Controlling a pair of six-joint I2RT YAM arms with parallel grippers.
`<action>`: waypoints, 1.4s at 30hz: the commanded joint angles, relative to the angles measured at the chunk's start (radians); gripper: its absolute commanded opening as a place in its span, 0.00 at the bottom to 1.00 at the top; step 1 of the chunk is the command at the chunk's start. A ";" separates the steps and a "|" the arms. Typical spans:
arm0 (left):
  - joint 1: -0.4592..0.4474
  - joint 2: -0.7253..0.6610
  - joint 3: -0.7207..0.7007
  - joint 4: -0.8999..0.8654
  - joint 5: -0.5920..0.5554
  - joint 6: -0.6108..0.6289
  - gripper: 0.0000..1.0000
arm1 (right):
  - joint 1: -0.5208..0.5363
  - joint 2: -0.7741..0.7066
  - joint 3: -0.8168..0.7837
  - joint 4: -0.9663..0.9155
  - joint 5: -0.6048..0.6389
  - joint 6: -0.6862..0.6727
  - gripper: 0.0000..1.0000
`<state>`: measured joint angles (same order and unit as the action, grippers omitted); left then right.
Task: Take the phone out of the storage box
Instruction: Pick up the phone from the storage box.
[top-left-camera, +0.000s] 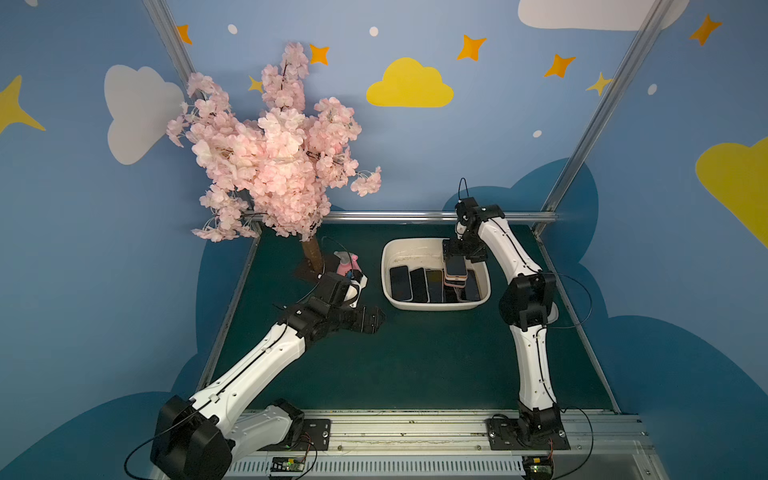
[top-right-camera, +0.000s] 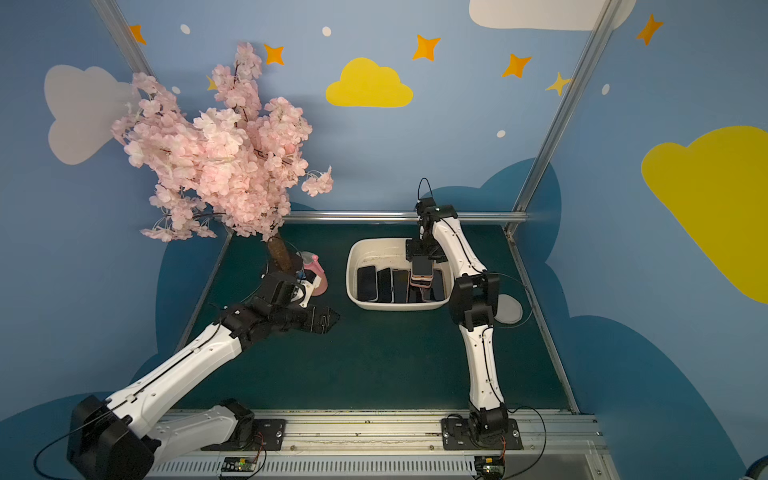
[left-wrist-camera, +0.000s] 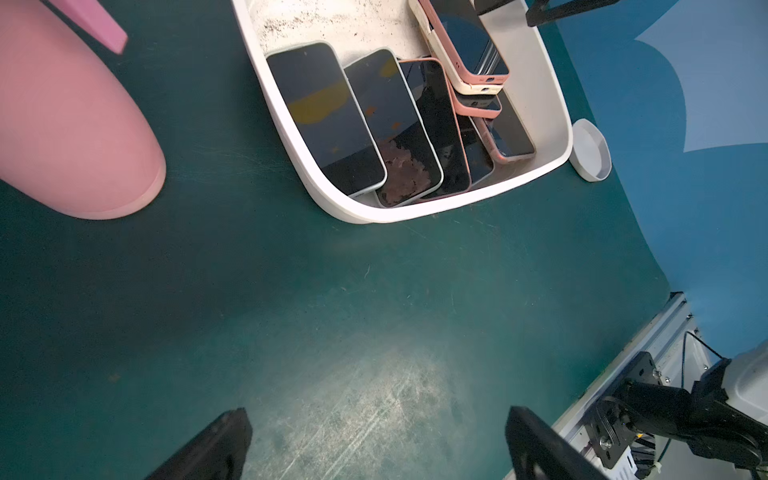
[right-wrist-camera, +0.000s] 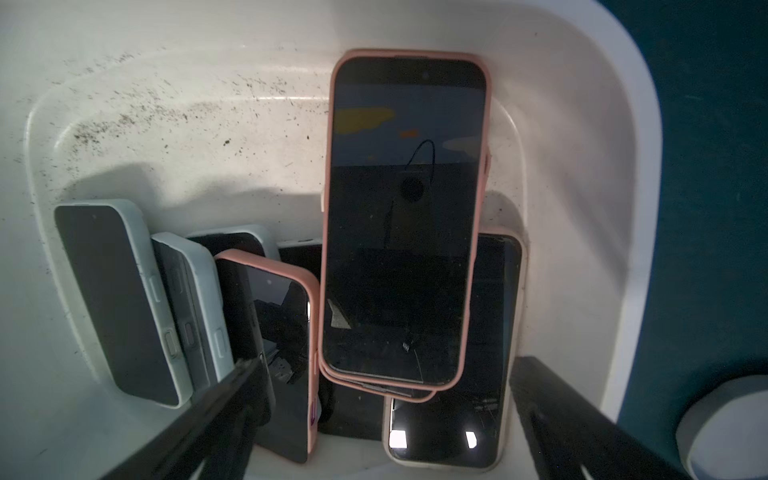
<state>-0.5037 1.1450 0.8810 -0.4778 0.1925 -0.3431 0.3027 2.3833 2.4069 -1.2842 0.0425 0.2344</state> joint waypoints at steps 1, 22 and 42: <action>0.008 0.032 0.012 0.001 0.027 0.008 1.00 | 0.003 0.033 0.020 -0.012 0.023 -0.012 0.99; 0.040 0.056 0.019 -0.015 0.035 0.031 1.00 | 0.003 0.126 0.023 0.028 0.052 0.025 0.98; 0.056 0.021 -0.007 0.003 0.035 -0.003 1.00 | 0.003 0.049 0.018 0.017 0.077 0.043 0.74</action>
<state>-0.4526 1.1854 0.8806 -0.4801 0.2134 -0.3370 0.3119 2.4905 2.4142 -1.2507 0.0788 0.2661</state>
